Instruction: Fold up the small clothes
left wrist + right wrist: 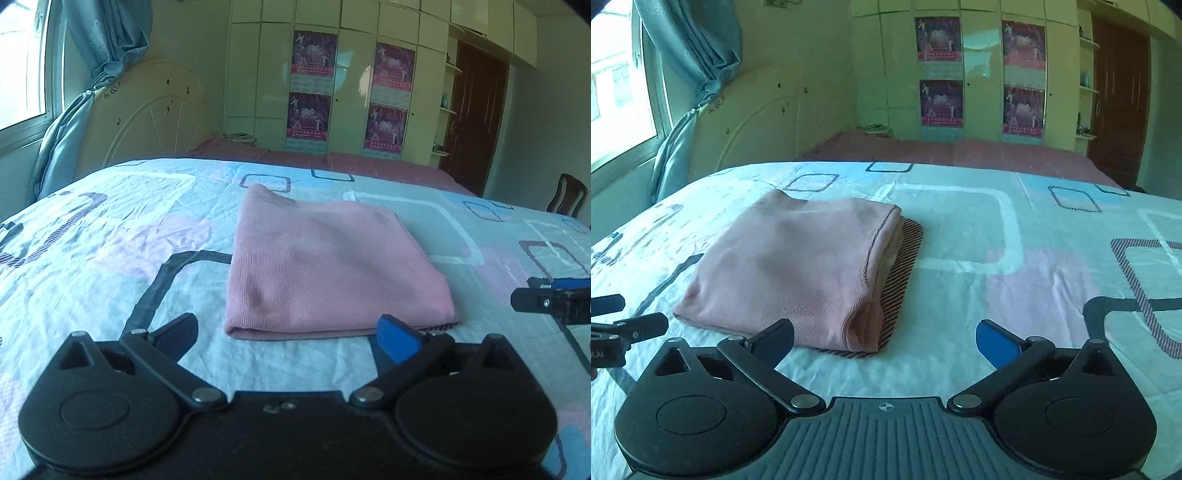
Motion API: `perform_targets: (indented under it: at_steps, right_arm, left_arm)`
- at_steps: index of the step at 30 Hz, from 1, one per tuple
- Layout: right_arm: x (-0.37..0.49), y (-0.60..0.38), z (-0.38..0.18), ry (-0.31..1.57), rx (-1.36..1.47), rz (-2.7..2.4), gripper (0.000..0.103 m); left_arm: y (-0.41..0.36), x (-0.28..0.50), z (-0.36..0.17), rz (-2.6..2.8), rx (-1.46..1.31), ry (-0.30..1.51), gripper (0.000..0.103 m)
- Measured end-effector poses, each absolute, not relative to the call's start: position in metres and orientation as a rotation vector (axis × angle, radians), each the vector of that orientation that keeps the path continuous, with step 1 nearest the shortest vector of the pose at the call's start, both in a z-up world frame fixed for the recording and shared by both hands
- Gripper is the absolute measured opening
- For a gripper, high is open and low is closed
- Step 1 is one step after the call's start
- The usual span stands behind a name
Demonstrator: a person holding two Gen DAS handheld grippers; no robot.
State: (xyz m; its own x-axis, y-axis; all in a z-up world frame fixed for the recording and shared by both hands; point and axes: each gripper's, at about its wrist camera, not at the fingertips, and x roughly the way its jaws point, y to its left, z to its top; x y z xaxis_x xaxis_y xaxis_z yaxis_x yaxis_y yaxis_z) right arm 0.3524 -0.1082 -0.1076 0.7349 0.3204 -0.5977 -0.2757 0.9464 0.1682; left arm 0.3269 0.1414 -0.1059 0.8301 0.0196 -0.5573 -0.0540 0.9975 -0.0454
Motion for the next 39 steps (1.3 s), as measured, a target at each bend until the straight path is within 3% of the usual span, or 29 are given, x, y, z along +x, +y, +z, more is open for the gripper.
perform_targets:
  at_steps: [14, 39]
  right_arm:
    - [0.233, -0.139, -0.041, 0.580, 0.134, 0.301, 0.103]
    - [0.107, -0.156, 0.008, 0.481, 0.100, 0.281, 0.103]
  left_arm:
    - [0.086, 0.222, -0.033, 0.012, 0.053, 0.477, 0.103]
    - [0.051, 0.123, 0.000, -0.017, 0.073, 0.393, 0.103]
